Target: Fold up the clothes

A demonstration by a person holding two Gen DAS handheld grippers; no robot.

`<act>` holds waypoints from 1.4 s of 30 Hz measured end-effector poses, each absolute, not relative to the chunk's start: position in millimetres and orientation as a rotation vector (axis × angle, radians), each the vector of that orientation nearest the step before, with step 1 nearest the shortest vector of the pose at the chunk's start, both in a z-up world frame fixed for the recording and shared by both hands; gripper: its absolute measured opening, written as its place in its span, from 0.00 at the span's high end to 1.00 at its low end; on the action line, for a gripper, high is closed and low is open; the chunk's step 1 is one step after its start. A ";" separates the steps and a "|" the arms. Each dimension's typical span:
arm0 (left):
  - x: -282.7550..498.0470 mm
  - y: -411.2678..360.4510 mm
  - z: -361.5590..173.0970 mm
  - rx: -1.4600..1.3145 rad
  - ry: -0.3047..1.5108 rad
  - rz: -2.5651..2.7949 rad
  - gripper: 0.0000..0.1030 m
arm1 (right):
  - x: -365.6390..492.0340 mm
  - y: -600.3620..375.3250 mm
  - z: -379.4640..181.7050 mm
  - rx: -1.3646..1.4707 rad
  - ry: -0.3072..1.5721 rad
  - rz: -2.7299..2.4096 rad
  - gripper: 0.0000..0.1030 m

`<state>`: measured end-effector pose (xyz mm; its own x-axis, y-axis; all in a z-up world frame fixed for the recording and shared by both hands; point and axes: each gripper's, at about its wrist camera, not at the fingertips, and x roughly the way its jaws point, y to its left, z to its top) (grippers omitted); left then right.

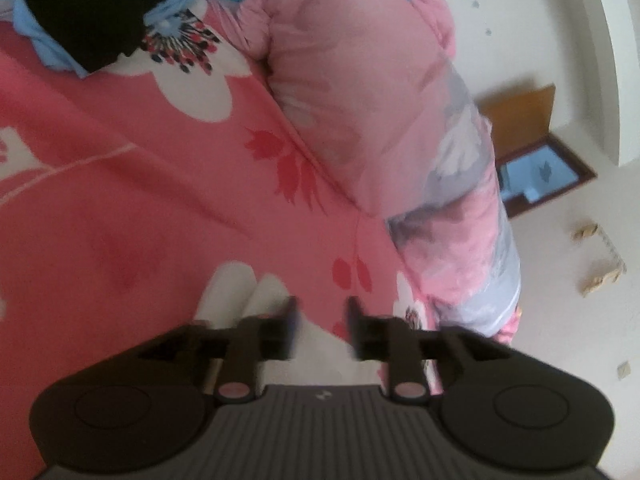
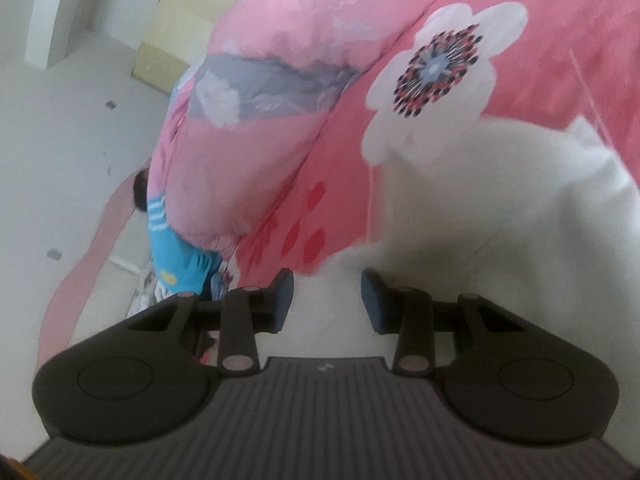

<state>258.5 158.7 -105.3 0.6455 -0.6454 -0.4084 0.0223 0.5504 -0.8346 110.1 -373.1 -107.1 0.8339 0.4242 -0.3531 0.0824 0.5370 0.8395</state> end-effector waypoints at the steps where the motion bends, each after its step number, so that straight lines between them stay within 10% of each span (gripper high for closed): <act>1: 258.3 160.1 -104.8 -0.915 0.777 -0.445 0.49 | 111.3 -377.3 -109.8 1.017 0.564 0.212 0.63; 18: 219.6 172.9 -74.3 -0.721 0.668 -0.426 0.29 | 35.0 -411.9 -60.9 0.742 0.454 -0.032 0.60; 34: 168.8 174.5 -48.4 -0.442 0.650 -0.492 0.00 | 13.6 -317.3 -39.2 0.517 0.588 0.057 0.19; 42: 163.7 175.3 -70.3 -0.376 0.788 -0.537 0.00 | 22.6 -274.2 -34.8 0.424 0.638 0.083 0.16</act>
